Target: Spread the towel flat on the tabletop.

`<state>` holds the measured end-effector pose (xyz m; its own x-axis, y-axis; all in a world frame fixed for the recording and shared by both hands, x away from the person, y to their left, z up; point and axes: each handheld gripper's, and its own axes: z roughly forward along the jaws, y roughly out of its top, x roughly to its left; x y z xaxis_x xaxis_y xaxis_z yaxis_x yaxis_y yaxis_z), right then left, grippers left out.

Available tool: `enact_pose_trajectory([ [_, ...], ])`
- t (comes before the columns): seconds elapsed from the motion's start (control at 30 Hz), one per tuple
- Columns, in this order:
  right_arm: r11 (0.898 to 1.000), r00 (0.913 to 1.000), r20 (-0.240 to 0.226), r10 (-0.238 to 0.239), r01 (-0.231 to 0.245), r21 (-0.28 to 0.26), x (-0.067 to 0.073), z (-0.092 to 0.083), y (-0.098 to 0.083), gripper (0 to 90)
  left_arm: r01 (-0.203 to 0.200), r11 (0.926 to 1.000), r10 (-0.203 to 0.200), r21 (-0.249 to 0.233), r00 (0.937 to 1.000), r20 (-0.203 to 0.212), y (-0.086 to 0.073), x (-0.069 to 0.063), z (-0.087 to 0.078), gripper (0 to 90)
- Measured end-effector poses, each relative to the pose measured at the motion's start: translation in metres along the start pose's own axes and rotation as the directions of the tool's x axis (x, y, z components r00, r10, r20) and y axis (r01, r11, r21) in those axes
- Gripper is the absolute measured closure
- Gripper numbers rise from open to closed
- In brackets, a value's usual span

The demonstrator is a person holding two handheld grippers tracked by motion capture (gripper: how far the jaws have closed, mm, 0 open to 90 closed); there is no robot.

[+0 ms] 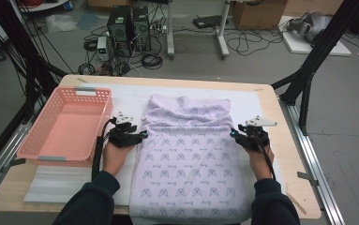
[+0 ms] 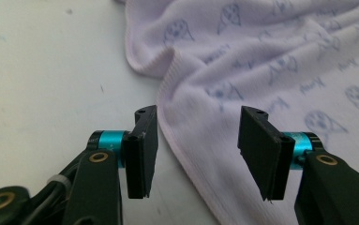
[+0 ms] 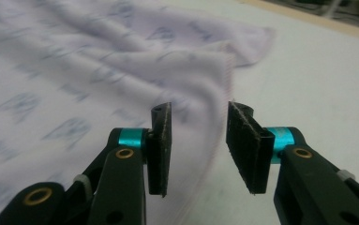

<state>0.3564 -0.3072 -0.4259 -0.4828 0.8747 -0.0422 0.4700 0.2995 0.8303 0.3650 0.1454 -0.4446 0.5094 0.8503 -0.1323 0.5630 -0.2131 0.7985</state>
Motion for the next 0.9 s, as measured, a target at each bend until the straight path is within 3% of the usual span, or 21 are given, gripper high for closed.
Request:
enact_pose_trajectory([
  [0.1, 0.999, 0.9991, -0.028, -0.031, 0.032, 0.029, 0.008, -0.011, -0.011, 57.8, -0.013, 0.9998, 0.012, 0.013, 0.9998, 0.016, -0.010, -0.006, -0.003, 50.4],
  [0.13, 0.999, 0.9990, -0.031, -0.032, 0.033, 0.036, 0.009, -0.014, -0.015, 57.6, -0.034, 0.9993, 0.034, 0.014, 0.9994, 0.010, -0.012, -0.008, -0.003, 50.6],
  [0.23, 0.998, 0.9995, -0.031, 0.012, -0.010, 0.059, 0.010, -0.020, -0.028, 56.5, -0.083, 0.9964, 0.083, 0.016, 0.9962, -0.024, -0.016, -0.017, -0.007, 55.2],
  [0.27, 0.997, 0.9989, -0.036, 0.029, -0.027, 0.065, 0.010, -0.022, -0.032, 56.2, -0.098, 0.9950, 0.098, 0.017, 0.9948, -0.027, -0.018, -0.019, -0.009, 62.2],
  [0.3, 0.996, 0.9981, -0.040, 0.048, -0.045, 0.071, 0.012, -0.024, -0.035, 56.1, -0.109, 0.9939, 0.110, 0.015, 0.9938, -0.017, -0.019, -0.021, -0.010, 74.8],
  [0.33, 0.995, 0.9978, -0.043, 0.050, -0.046, 0.084, 0.013, -0.026, -0.037, 56.2, -0.130, 0.9913, 0.131, 0.015, 0.9909, -0.031, -0.020, -0.024, -0.011, 85.8],
  [0.37, 0.994, 0.9972, -0.052, 0.054, -0.049, 0.100, 0.016, -0.027, -0.039, 59.7, -0.156, 0.9877, 0.156, 0.015, 0.9865, -0.048, -0.021, -0.027, -0.012, 86.7],
  [0.4, 0.991, 0.9964, -0.068, 0.051, -0.042, 0.128, 0.019, -0.027, -0.041, 72.4, -0.166, 0.9860, 0.167, 0.019, 0.9845, -0.055, -0.021, -0.028, -0.012, 87.1],
  [0.43, 0.990, 0.9953, -0.089, 0.039, -0.026, 0.142, 0.022, -0.027, -0.043, 85.1, -0.157, 0.9875, 0.158, 0.017, 0.9853, -0.066, -0.021, -0.027, -0.012, 87.3],
  [0.47, 0.990, 0.9939, -0.108, 0.026, -0.011, 0.137, 0.024, -0.027, -0.043, 87.1, -0.149, 0.9887, 0.150, 0.012, 0.9843, -0.093, -0.020, -0.025, -0.011, 87.4],
  [0.53, 0.989, 0.9951, -0.095, 0.027, -0.013, 0.150, 0.022, -0.026, -0.040, 88.0, -0.115, 0.9933, 0.115, 0.011, 0.9848, -0.130, -0.017, -0.018, -0.009, 87.6],
  [0.6, 0.989, 0.9987, -0.041, 0.032, -0.026, 0.142, 0.020, -0.022, -0.038, 88.2, -0.095, 0.9955, 0.094, 0.003, 0.9823, -0.162, -0.013, -0.011, -0.007, 87.7],
  [0.7, 0.993, 0.9982, 0.035, 0.049, -0.053, 0.110, 0.019, -0.015, -0.036, 88.1, -0.085, 0.9963, 0.081, -0.015, 0.9810, -0.176, -0.008, -0.007, -0.005, 87.6],
  [0.77, 0.995, 0.9953, 0.095, 0.020, -0.029, 0.093, 0.024, -0.012, -0.034, 87.5, -0.072, 0.9968, 0.065, -0.035, 0.9832, -0.170, -0.008, -0.008, -0.005, 86.5],
  [0.8, 0.995, 0.9948, 0.097, 0.033, -0.041, 0.091, 0.027, -0.011, -0.034, 85.9, -0.052, 0.9975, 0.044, -0.048, 0.9863, -0.159, -0.009, -0.008, -0.008, 83.2],
  [0.87, 0.995, 0.9942, 0.098, 0.045, -0.054, 0.085, 0.031, -0.015, -0.035, 75.1, 0.020, 0.9981, -0.024, -0.059, 0.9964, -0.081, -0.012, -0.008, -0.016, 56.1],
  [0.9, 0.996, 0.9951, 0.085, 0.050, -0.056, 0.070, 0.032, -0.020, -0.035, 72.6, 0.032, 0.9972, -0.035, -0.067, 0.9984, -0.045, -0.016, -0.009, -0.021, 51.2],
])
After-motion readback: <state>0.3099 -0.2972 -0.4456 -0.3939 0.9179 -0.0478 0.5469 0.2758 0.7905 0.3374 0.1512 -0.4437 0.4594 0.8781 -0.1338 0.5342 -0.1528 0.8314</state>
